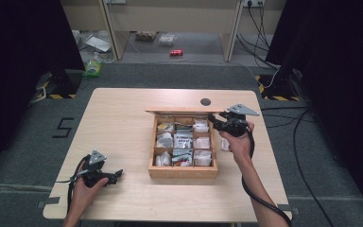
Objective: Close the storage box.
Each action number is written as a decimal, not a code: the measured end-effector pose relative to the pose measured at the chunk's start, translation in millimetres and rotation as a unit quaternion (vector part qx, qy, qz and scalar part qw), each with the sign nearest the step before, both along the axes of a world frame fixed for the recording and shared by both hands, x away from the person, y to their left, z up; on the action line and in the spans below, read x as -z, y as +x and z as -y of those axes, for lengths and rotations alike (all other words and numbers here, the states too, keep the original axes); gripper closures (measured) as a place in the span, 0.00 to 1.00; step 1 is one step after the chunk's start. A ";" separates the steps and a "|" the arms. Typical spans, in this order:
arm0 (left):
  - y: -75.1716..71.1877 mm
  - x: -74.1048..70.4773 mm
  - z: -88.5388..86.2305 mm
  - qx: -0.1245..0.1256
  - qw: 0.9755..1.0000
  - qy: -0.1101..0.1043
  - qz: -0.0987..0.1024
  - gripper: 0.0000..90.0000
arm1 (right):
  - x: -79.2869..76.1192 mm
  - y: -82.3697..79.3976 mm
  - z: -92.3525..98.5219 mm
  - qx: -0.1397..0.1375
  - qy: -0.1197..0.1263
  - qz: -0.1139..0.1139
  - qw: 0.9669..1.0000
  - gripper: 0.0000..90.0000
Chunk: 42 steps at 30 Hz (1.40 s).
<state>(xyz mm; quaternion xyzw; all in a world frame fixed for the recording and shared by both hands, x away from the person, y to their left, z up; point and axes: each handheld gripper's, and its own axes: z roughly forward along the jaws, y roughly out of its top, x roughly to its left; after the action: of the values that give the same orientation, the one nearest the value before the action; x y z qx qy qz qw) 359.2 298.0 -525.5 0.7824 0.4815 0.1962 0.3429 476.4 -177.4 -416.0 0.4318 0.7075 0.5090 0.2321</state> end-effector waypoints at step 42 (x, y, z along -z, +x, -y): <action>-0.3 0.0 0.1 -0.002 1.000 0.000 0.001 0.00 | 20.1 -26.5 9.3 -0.038 -0.010 -0.020 0.999 0.49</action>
<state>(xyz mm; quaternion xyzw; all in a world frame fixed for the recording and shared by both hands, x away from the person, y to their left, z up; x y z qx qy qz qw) 358.9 298.0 -525.5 0.7816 0.4825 0.1971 0.3428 449.9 -186.7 -436.0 0.4128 0.7328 0.5014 0.2029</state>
